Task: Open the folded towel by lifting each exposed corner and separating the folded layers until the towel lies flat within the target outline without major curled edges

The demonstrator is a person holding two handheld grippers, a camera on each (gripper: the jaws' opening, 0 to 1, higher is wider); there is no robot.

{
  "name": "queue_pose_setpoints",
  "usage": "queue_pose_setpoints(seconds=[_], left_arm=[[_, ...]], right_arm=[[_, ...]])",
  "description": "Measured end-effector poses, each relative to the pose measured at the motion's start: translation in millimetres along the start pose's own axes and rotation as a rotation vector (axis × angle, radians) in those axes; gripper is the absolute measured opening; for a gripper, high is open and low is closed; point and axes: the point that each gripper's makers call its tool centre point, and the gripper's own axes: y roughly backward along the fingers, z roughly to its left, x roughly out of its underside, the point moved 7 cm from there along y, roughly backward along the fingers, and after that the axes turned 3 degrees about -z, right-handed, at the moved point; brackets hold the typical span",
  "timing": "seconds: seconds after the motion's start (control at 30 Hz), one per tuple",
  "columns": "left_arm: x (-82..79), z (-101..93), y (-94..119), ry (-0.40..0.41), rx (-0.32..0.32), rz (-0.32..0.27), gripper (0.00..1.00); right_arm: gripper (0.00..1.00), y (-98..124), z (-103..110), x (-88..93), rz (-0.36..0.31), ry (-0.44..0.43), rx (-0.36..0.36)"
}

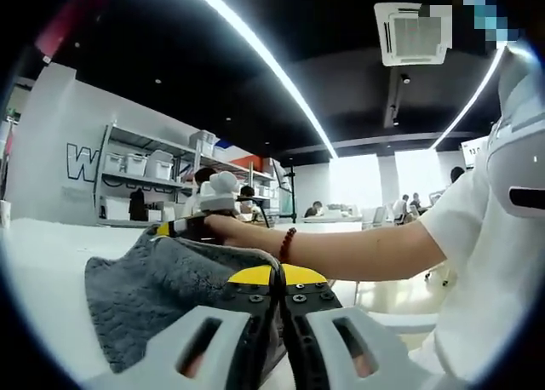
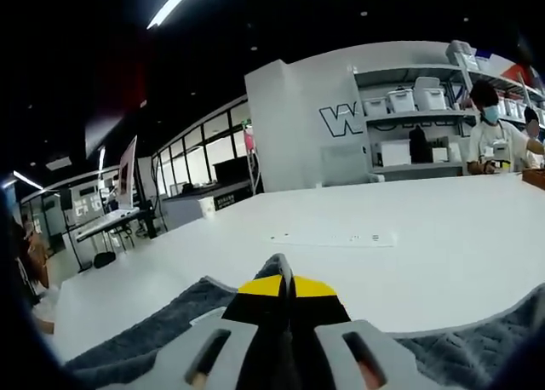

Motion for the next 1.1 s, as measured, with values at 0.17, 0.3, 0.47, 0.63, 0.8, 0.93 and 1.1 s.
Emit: queue_pose_setpoints(seconds=[0.17,0.3,0.47,0.63,0.8,0.93,1.1], left_arm=[[-4.1,0.8,2.9,0.004,0.002,-0.013,0.00],[-5.7,1.4,4.4,0.009,-0.004,-0.024,0.00],[-8.5,2.3,7.1,0.039,0.004,-0.048,0.00],[-11.4,1.3,9.3,0.019,0.005,-0.051,0.00],[-14.4,4.3,13.3,0.020,-0.006,-0.064,0.00],[-16.4,6.2,15.7,0.026,-0.011,-0.076,0.00],[-18.3,7.0,19.3,0.026,-0.014,-0.083,0.00]], right_arm=[[0.00,-2.0,5.0,0.9,0.004,0.003,-0.009],[0.00,-2.4,6.5,-2.2,-0.004,-0.009,-0.013],[0.00,-4.3,10.3,-10.2,-0.016,0.000,-0.022],[0.00,-1.2,18.2,-11.6,-0.019,0.019,-0.029],[0.00,-2.2,21.0,-16.8,-0.026,0.021,-0.029],[0.00,-5.1,23.4,-16.9,-0.022,0.033,-0.028],[0.00,-8.8,28.9,-20.7,-0.023,0.052,-0.033]])
